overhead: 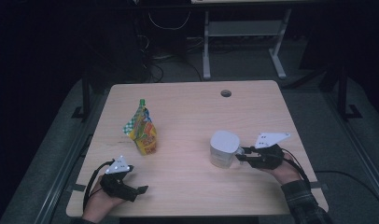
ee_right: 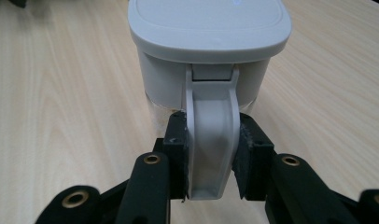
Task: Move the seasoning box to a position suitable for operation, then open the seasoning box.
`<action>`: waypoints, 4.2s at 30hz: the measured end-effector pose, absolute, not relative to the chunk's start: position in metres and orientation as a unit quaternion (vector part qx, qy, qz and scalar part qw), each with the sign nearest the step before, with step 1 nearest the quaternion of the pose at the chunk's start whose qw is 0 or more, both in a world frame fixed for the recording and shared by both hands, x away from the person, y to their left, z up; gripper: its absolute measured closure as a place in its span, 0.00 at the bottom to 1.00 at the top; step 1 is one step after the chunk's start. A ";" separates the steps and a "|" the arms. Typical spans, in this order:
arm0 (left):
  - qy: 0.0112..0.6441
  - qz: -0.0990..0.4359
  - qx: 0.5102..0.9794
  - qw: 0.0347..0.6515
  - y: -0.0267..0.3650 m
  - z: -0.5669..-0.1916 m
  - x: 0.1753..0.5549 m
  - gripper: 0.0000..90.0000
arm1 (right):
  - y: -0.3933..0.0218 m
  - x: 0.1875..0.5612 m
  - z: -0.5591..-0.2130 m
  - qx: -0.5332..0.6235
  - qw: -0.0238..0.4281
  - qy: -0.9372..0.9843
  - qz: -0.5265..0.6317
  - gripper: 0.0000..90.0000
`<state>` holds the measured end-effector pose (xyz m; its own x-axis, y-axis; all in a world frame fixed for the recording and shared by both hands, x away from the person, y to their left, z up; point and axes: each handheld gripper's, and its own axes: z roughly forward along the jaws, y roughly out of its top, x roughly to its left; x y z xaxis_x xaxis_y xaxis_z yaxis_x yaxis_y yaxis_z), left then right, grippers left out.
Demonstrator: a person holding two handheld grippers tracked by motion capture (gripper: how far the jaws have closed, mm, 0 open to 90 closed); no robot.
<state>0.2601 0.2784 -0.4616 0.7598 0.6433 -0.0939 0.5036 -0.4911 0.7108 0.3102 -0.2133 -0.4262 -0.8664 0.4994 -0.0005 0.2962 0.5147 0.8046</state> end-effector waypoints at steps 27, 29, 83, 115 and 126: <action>0.334 0.091 0.861 0.373 0.278 -0.462 0.260 0.00 | -0.234 0.267 -0.431 0.232 0.070 0.855 0.458 0.61; 0.334 0.092 0.860 0.374 0.279 -0.461 0.260 0.00 | -0.238 0.263 -0.433 0.241 0.069 0.854 0.456 0.60; 0.326 0.079 0.862 0.381 0.273 -0.462 0.261 0.00 | -0.242 0.260 -0.446 0.304 0.101 0.828 0.461 1.00; 0.325 0.093 0.858 0.386 0.273 -0.460 0.261 0.00 | -0.269 0.268 -0.407 0.339 0.131 0.786 0.500 1.00; 0.332 0.090 0.860 0.376 0.271 -0.460 0.261 0.00 | -0.258 0.279 -0.387 0.320 0.120 0.776 0.530 1.00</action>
